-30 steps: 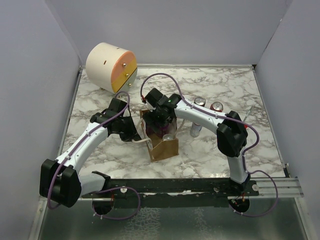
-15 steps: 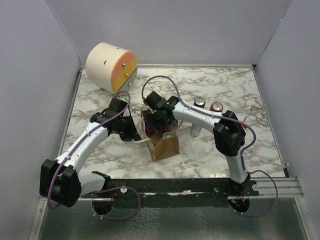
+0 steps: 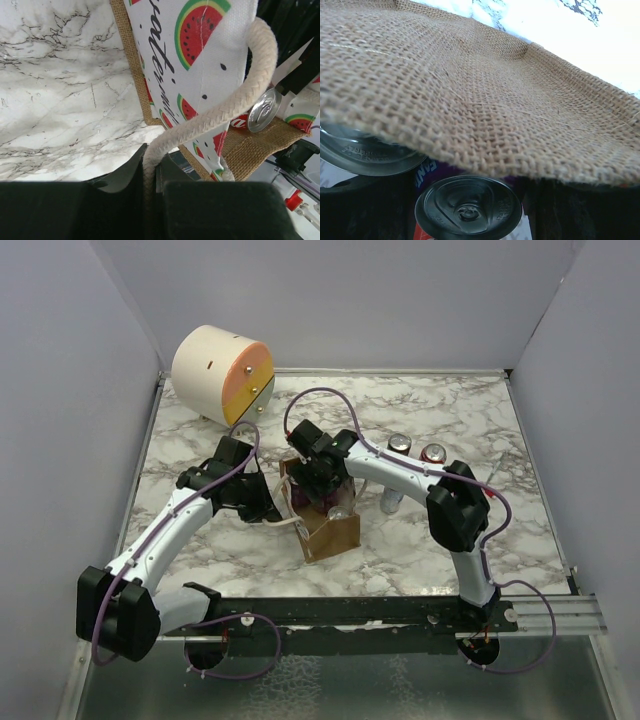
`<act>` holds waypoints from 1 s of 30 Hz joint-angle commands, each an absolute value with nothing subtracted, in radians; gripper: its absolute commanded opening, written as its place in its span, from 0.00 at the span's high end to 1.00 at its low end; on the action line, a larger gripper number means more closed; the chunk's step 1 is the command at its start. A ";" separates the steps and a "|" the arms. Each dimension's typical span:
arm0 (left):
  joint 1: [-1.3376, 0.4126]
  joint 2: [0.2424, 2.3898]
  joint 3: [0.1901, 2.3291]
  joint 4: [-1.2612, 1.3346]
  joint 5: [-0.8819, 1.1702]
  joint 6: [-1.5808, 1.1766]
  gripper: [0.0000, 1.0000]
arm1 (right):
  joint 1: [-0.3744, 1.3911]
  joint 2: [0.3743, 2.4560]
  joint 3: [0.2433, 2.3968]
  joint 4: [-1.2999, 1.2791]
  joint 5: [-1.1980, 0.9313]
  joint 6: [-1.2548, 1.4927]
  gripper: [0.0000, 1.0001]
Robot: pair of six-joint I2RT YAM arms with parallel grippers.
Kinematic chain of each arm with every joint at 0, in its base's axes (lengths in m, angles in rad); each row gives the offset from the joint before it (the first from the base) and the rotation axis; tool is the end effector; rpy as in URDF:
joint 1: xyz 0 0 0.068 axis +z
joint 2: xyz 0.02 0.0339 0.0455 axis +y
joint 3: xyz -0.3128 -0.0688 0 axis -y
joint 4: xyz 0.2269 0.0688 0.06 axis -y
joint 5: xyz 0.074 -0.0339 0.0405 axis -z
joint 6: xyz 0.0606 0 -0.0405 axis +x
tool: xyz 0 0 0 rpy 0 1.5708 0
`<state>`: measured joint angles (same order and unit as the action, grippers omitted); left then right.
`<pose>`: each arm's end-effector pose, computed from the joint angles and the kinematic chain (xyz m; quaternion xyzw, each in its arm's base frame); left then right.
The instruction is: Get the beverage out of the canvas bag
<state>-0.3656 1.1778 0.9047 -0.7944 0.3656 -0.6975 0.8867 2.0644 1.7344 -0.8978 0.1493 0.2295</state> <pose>0.1770 -0.0910 0.2846 -0.1127 0.9468 -0.2759 0.1218 0.2897 0.3410 0.2461 -0.3051 0.9341 0.0278 0.1833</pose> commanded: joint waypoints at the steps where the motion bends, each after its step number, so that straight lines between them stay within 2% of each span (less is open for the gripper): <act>1: -0.361 1.143 0.901 -0.810 0.373 -0.674 1.00 | 0.894 2.040 1.744 -0.875 0.111 0.284 0.44; 12: -0.361 1.147 0.890 -0.809 0.390 -0.655 1.00 | 0.896 1.873 1.737 -0.946 0.117 0.377 0.48; 20: -0.361 1.120 0.895 -0.825 0.377 -0.656 1.00 | 0.896 1.729 1.567 -0.848 0.010 0.497 0.61; 30: -0.361 1.086 0.851 -0.817 0.396 -0.686 1.00 | 0.896 1.492 1.496 -0.601 -0.139 0.642 0.66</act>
<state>-0.3656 1.1164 0.8715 -0.8036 0.3733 -0.6762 0.8894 1.6249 1.4853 -0.7986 -0.0410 0.5480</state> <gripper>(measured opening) 0.085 0.658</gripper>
